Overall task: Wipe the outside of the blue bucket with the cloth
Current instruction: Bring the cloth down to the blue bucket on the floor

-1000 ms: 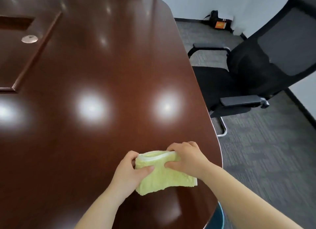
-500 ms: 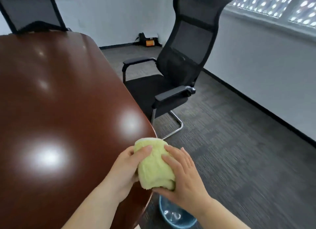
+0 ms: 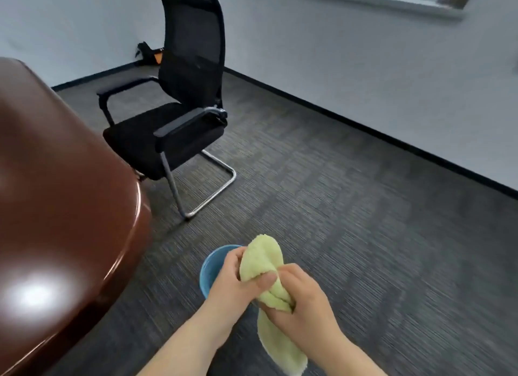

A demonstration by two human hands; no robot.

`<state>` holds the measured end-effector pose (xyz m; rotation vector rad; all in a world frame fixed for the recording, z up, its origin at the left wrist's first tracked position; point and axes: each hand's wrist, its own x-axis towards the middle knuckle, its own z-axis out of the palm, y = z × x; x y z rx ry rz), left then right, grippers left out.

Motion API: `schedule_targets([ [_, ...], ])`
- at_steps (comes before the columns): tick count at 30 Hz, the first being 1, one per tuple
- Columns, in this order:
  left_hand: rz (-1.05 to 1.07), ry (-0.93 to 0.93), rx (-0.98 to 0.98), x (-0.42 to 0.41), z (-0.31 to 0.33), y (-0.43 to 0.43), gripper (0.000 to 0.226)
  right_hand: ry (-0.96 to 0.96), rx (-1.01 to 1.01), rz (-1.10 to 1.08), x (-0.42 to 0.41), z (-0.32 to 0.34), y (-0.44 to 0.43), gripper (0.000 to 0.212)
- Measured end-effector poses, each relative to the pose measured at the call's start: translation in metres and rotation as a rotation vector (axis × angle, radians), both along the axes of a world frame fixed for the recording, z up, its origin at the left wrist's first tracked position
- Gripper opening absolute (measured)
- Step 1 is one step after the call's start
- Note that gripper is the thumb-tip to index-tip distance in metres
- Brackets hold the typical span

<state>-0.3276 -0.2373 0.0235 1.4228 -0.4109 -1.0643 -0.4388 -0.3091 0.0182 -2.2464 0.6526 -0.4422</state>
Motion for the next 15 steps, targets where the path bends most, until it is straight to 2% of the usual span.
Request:
schedule_targets([
  [3,0.003,0.029,-0.001,-0.015,-0.01,-0.006,0.062,-0.035,-0.111,-0.035,-0.015,-0.009,-0.012,0.032],
  [4,-0.006,0.044,-0.001,-0.017,-0.014,-0.008,0.065,-0.037,-0.058,-0.032,-0.018,-0.015,-0.015,0.04],
  [6,-0.04,0.073,-0.009,-0.015,-0.028,-0.016,0.07,-0.008,0.194,-0.019,-0.02,-0.03,-0.017,0.067],
  [7,-0.068,0.082,-0.013,-0.012,-0.037,-0.022,0.069,-0.015,0.314,-0.013,-0.019,-0.04,-0.018,0.072],
  [11,-0.142,0.083,-0.012,0.005,-0.097,-0.048,0.064,-0.111,0.539,-0.14,-0.011,-0.107,-0.027,0.061],
  [15,-0.07,0.068,0.023,0.015,-0.191,-0.056,0.059,-0.087,0.649,-0.204,0.0,-0.206,-0.033,0.083],
])
